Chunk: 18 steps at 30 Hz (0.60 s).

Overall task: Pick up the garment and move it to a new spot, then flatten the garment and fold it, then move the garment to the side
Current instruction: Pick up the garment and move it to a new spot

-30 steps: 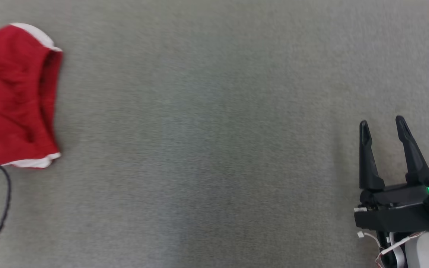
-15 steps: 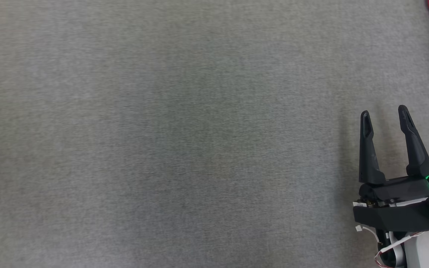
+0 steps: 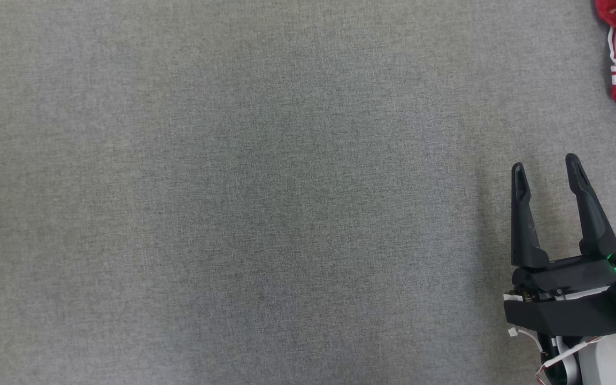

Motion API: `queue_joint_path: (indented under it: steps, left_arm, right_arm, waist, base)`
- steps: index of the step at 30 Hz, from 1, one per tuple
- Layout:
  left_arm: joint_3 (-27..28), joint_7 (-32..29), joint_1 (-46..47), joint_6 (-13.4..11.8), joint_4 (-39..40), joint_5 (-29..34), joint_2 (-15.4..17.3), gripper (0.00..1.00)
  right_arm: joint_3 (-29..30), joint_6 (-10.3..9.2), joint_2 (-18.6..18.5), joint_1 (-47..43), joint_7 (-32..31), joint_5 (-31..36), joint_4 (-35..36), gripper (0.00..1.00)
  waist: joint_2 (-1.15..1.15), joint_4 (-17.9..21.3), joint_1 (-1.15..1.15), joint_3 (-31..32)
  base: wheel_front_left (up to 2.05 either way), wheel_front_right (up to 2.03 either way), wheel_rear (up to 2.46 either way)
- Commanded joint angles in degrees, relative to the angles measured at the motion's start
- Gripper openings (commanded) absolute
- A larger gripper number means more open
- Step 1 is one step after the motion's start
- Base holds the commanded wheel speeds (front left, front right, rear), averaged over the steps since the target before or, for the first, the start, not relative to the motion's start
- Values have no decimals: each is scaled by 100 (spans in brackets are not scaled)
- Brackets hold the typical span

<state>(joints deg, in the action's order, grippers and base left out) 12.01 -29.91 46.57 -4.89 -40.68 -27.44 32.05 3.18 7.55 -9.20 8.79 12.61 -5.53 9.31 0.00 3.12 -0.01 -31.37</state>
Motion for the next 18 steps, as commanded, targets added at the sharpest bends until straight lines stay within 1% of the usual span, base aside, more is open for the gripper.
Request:
queue_joint_path:
  steps: [1, 2, 3, 4, 6, 7, 8, 11, 14, 16, 18]
  left_arm:
    - [-25, -165, -237, -55, -54, -29, -21, 100]
    - [-28, -225, -247, -79, 6, -36, -11, 80]
    - [-20, -245, -262, -110, 63, -29, 4, 15]
    - [-16, -282, -284, -118, 115, -51, 1, 0]
    - [-1, -286, -309, -103, 207, -91, -30, 0]
    - [5, -149, -320, -107, 297, -63, -26, 0]
    - [5, -149, -320, -107, 297, -63, -26, 0]
    - [35, 329, -343, -68, 510, -54, -121, 0]
    - [11, 842, -250, 78, 657, 2, -87, 0]
    - [32, 1153, -77, 220, 728, -95, -170, 0]
    - [-72, 1484, 59, 340, 814, 32, -134, 0]
  right_arm:
    - [-5, -16, -9, -49, -7, 17, 25, 100]
    - [-6, -16, -15, -54, -19, 12, 30, 100]
    - [-4, -16, -22, -55, -31, 6, 34, 100]
    - [-2, -16, -27, -53, -37, 4, 40, 100]
    - [20, -16, -40, -52, -39, -6, 50, 100]
    - [22, -16, -38, -56, -49, -8, 48, 100]
    - [22, -16, -38, -56, -49, -8, 48, 100]
    - [32, -16, -11, -67, -69, 3, 16, 100]
    - [23, -16, -3, -71, -45, -41, -20, 100]
    - [-6, -16, 3, -74, -45, -34, -62, 100]
    - [-33, -16, 23, -84, -44, -30, -117, 100]
  waist:
    - [0, -1, 1, 19]
    - [0, 0, 1, 25]
    - [0, 2, 1, 31]
    - [0, 4, 1, 41]
    - [0, -7, 1, 69]
    - [0, -15, 1, 91]
    - [0, -15, 1, 91]
    - [0, -56, 1, 194]
    - [0, -101, 1, 344]
    - [0, -124, 1, 463]
    - [0, -148, 1, 586]
  base:
    - [0, 0, 0]
    - [0, 0, 0]
    - [0, 0, 0]
    - [0, 0, 0]
    - [0, 0, 0]
    - [0, 0, 0]
    - [0, 0, 0]
    - [0, 0, 0]
    - [0, 0, 0]
    - [0, 0, 0]
    - [0, 0, 0]
